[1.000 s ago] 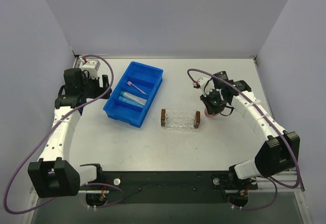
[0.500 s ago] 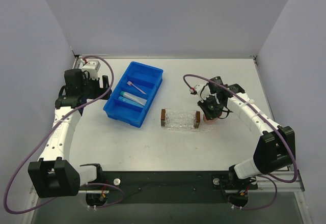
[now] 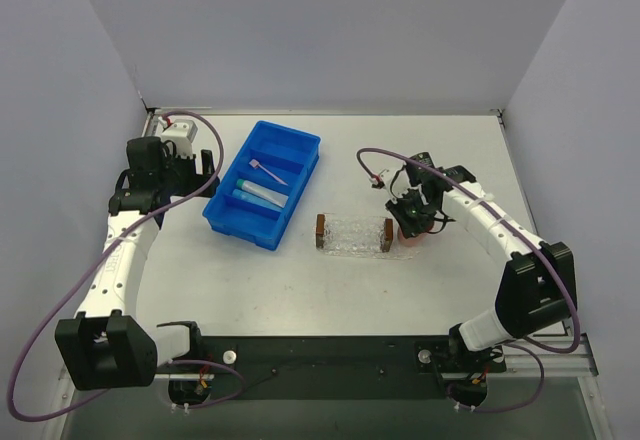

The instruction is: Prepare toiletry sets of a toothbrush and toothpaste on the tray

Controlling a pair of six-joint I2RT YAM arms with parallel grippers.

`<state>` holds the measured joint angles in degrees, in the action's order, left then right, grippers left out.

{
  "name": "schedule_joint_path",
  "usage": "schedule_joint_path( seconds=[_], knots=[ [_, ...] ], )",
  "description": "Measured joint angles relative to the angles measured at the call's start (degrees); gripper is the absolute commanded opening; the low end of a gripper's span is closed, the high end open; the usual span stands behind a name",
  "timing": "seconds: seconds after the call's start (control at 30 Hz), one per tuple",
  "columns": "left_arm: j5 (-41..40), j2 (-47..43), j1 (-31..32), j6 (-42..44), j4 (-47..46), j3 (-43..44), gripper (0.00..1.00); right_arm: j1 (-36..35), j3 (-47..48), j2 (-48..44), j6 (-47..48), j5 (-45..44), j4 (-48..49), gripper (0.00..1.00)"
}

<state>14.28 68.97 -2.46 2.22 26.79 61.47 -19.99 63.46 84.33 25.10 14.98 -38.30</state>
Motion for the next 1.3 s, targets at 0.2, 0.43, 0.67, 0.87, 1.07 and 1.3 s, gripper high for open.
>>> schedule_joint_path(
  seconds=[0.2,0.43,0.67,0.87,1.07,1.3],
  knots=[
    [-0.02,-0.5,0.0,0.02,0.0,-0.04,0.87,-0.22,0.0,1.18,0.0,0.0,0.13,0.0],
    [-0.15,-0.74,0.0,0.0,0.0,-0.07,0.87,-0.7,0.0,1.86,0.0,-0.02,0.39,0.0],
    [-0.15,-0.74,0.0,0.0,0.02,-0.07,0.87,-0.74,0.0,2.62,0.02,-0.5,0.39,0.0],
    [-0.15,-0.74,0.0,0.0,0.0,-0.07,0.87,-0.74,0.0,2.69,0.02,-0.63,0.39,0.0],
    [-0.15,-0.74,0.0,0.0,0.0,-0.07,0.87,-0.74,0.0,2.69,0.04,-0.66,0.37,0.0],
    [-0.15,-0.74,0.0,-0.02,-0.11,-0.5,0.87,-1.09,0.0,2.71,0.04,-0.74,0.37,0.0]
  ],
)
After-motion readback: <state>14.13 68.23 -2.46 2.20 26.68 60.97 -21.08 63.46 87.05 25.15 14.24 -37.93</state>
